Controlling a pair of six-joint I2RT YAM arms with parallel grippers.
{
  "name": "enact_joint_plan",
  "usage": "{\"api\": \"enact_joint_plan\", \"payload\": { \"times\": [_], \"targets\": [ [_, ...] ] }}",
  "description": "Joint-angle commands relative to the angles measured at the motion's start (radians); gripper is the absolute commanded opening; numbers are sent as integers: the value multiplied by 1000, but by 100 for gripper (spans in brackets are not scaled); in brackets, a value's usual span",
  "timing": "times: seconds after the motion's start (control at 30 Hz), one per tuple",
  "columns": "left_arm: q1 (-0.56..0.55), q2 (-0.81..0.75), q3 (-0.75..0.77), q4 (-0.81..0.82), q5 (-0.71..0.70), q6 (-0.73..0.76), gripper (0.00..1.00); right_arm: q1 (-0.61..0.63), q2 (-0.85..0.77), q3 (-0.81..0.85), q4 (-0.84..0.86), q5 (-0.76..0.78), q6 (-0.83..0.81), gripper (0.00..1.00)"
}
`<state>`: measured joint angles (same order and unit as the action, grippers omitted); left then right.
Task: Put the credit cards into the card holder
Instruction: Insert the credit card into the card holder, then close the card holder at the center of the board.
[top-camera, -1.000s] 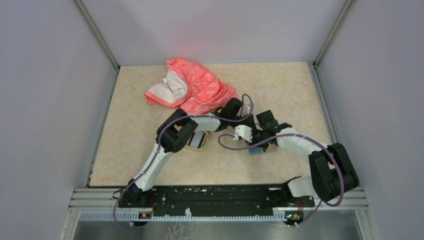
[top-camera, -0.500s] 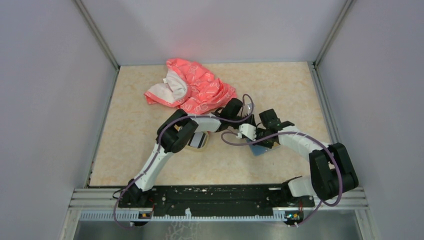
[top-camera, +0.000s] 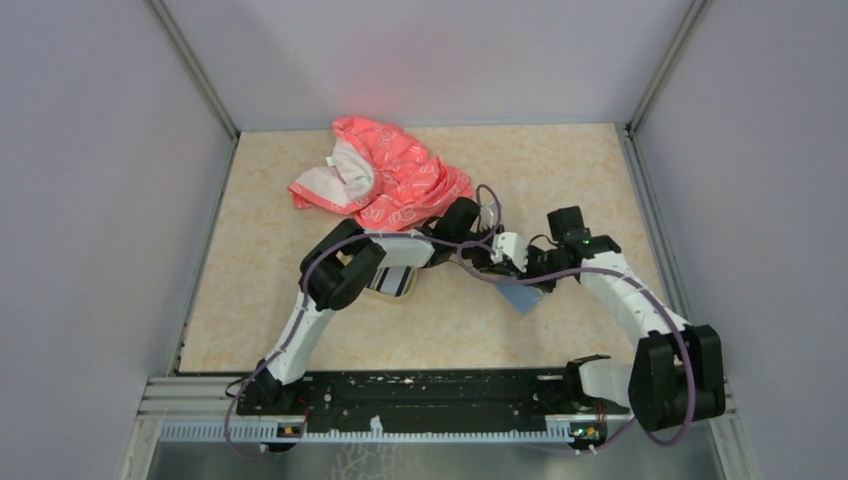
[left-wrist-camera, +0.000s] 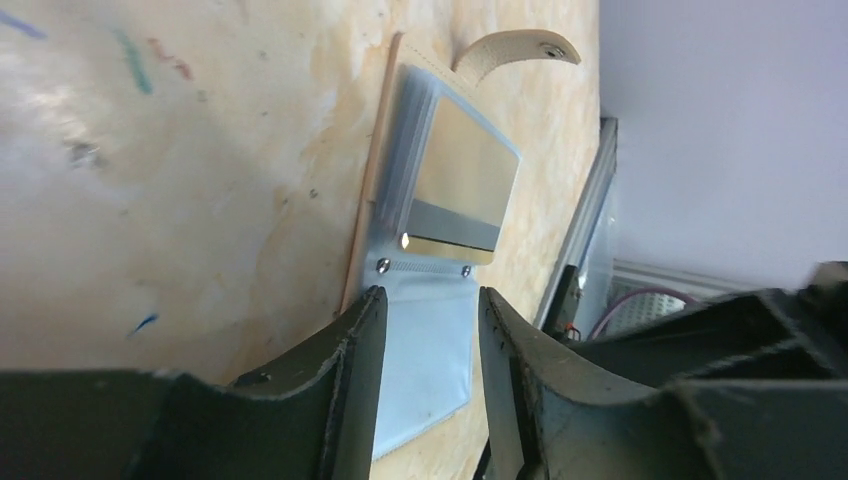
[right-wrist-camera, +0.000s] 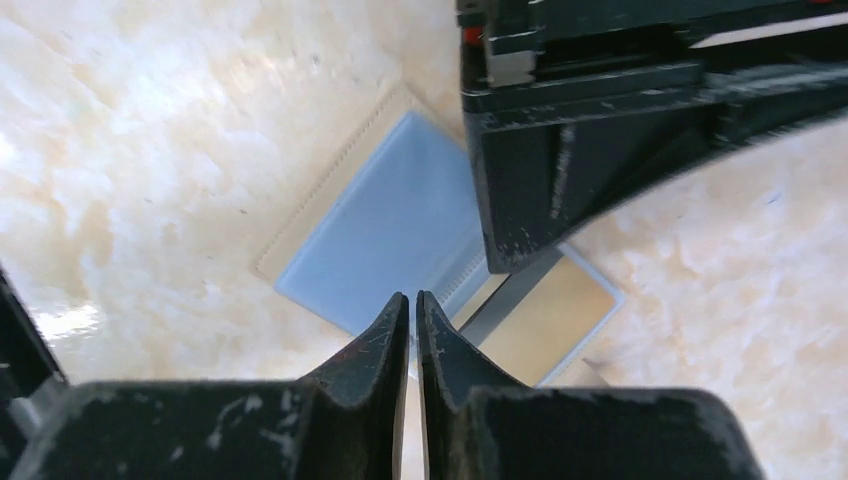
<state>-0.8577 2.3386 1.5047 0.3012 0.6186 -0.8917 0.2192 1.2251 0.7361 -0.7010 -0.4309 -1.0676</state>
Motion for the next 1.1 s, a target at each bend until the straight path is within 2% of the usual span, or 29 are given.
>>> {"api": "enact_joint_plan", "payload": {
  "times": [0.0,0.07,0.13,0.3,0.37,0.6,0.8,0.87,1.07],
  "targets": [
    [6,-107,-71,-11,-119,79,46,-83,-82,100,-121,-264,-64,8],
    [6,-161,-117,12,-147,100,46,-141,-100,128,-162,-344,-79,13],
    [6,-226,-183,55,-178,123,46,-209,-114,150,-175,-407,-49,22],
    [-5,-437,-387,185,-244,202,46,-323,-124,145,-107,-439,91,51],
    [-23,-523,-478,234,-264,233,45,-345,-103,107,-14,-416,175,59],
    [-133,-666,-762,434,-404,197,45,-398,80,129,52,-287,285,61],
    [-194,-654,-957,684,-520,103,44,-437,72,79,142,-181,336,63],
    [-205,-636,-978,730,-550,97,43,-441,72,63,159,-162,338,65],
    [-255,-585,-946,711,-608,92,44,-441,165,86,158,-151,373,65]
  ]
}}
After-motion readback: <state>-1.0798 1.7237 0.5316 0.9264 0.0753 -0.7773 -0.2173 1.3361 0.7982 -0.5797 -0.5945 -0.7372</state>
